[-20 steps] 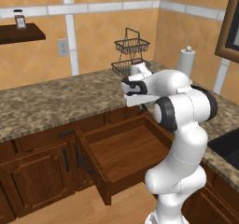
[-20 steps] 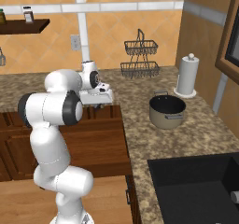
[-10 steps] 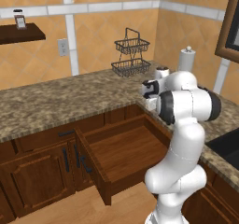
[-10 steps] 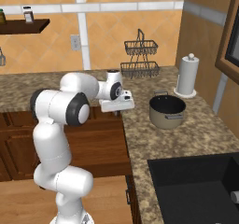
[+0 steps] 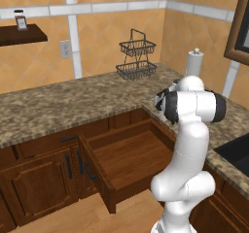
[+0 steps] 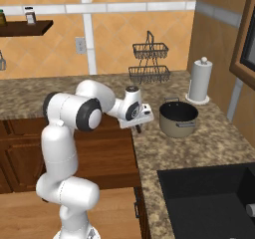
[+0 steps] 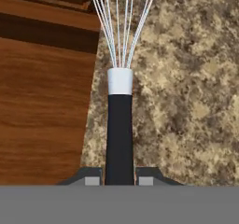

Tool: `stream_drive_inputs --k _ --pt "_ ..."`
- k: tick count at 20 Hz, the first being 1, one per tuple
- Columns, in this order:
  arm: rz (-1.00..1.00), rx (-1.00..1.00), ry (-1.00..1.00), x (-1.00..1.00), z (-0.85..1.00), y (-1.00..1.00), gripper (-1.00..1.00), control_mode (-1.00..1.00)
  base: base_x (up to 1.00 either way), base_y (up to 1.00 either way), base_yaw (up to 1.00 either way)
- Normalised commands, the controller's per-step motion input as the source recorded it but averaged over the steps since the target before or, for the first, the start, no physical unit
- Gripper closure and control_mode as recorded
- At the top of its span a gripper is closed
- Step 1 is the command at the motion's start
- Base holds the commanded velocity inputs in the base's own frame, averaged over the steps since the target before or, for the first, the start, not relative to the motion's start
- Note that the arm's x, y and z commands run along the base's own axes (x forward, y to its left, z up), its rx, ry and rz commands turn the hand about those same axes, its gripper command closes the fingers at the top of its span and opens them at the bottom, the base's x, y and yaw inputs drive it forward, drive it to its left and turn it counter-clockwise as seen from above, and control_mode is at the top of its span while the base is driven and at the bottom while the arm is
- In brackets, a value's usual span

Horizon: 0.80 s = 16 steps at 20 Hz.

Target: Pick the whisk from the drawer and place it on the counter.

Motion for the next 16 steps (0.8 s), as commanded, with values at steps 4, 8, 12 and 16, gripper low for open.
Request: stream_drive_inputs --k 4,8,12,16 --pt "-0.05 0.0 -0.07 0.37 -0.57 -0.28 1.0 -1.0 0.0 0.0 0.0" --pt "-0.2 0.0 0.0 0.49 -0.07 -0.4 1.0 -1.0 0.0 0.0 0.0" --pt "-0.18 0.0 0.02 0.38 0.01 -0.19 1.0 -1.0 0.0 0.0 0.0" --pt "0.0 0.0 0.06 0.05 0.0 0.02 -1.0 -1.0 0.0 0.0 0.0"
